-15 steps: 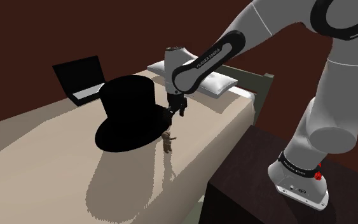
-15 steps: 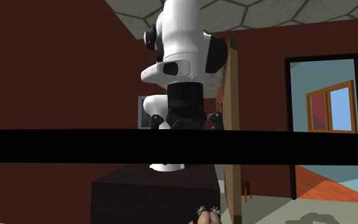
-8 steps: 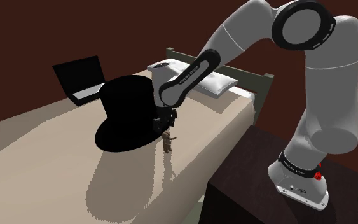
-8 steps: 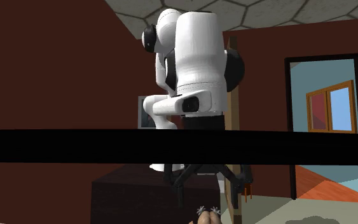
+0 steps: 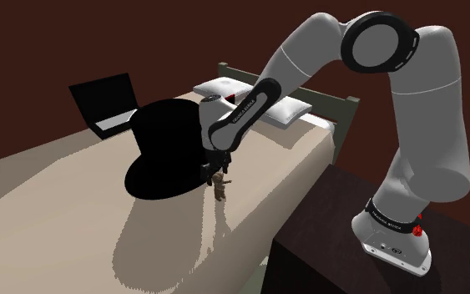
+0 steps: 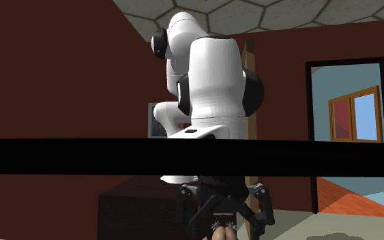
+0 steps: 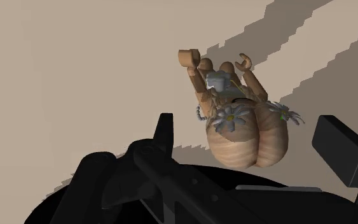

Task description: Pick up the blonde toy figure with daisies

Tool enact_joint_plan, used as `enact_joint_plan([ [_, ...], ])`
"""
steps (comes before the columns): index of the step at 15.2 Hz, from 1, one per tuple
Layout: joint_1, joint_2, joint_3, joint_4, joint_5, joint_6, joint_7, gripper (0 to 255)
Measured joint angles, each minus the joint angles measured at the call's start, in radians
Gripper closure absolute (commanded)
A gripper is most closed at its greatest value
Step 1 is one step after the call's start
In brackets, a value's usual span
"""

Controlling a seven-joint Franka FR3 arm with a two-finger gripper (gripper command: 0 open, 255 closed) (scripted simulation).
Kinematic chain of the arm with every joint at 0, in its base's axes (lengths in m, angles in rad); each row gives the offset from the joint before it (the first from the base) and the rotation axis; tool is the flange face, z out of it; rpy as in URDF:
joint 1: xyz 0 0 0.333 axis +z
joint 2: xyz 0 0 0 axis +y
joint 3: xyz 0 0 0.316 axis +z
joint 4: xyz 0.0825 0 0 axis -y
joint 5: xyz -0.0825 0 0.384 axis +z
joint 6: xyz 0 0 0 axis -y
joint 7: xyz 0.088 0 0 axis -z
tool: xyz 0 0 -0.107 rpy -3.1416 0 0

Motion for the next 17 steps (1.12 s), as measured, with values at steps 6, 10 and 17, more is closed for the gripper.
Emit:
enact_joint_plan([
  [6,0.000,0.000,-0.001,-0.002,0.000,0.004,0.000,255],
  [10,0.000,0.001,-0.001,-0.001,-0.001,0.005,0.001,255],
  [17,-0.003,-0.056,0.007,0.001,0.009,-0.056,0.000,255],
])
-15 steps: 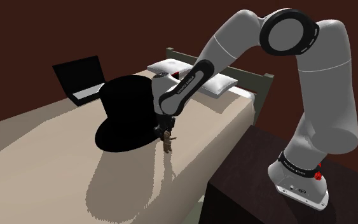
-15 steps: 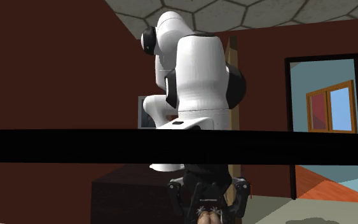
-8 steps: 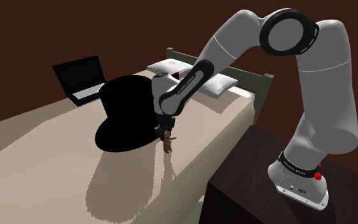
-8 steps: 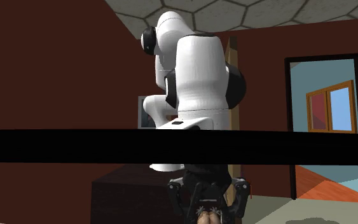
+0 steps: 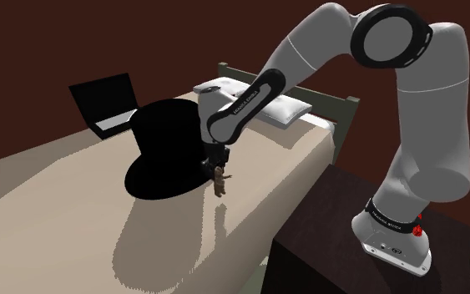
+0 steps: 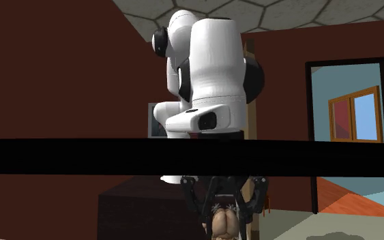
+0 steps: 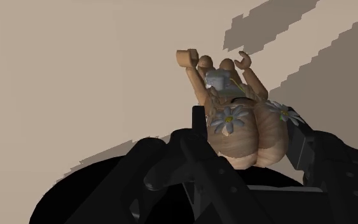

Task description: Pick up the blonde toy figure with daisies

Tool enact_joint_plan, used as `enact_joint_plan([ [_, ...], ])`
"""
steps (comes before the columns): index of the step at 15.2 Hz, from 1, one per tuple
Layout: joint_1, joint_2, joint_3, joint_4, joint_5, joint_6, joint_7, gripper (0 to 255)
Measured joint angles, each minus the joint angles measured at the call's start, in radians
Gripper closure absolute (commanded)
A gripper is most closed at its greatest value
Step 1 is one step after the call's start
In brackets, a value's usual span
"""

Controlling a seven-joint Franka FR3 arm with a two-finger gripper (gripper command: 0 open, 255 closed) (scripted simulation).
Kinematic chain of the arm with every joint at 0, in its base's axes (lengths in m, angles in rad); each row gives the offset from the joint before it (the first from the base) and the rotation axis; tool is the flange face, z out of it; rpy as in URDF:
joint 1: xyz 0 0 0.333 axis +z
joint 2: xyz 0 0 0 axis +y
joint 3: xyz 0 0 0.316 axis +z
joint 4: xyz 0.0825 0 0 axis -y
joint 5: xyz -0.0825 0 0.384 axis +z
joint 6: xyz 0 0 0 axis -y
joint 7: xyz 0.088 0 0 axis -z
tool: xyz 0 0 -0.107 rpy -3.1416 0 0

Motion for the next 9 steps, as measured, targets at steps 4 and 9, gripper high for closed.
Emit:
enact_joint_plan([
  [4,-0.005,-0.038,0.003,0.005,0.007,-0.043,-0.005,255],
  [9,-0.007,-0.084,0.008,0.006,0.014,-0.090,-0.005,255],
])
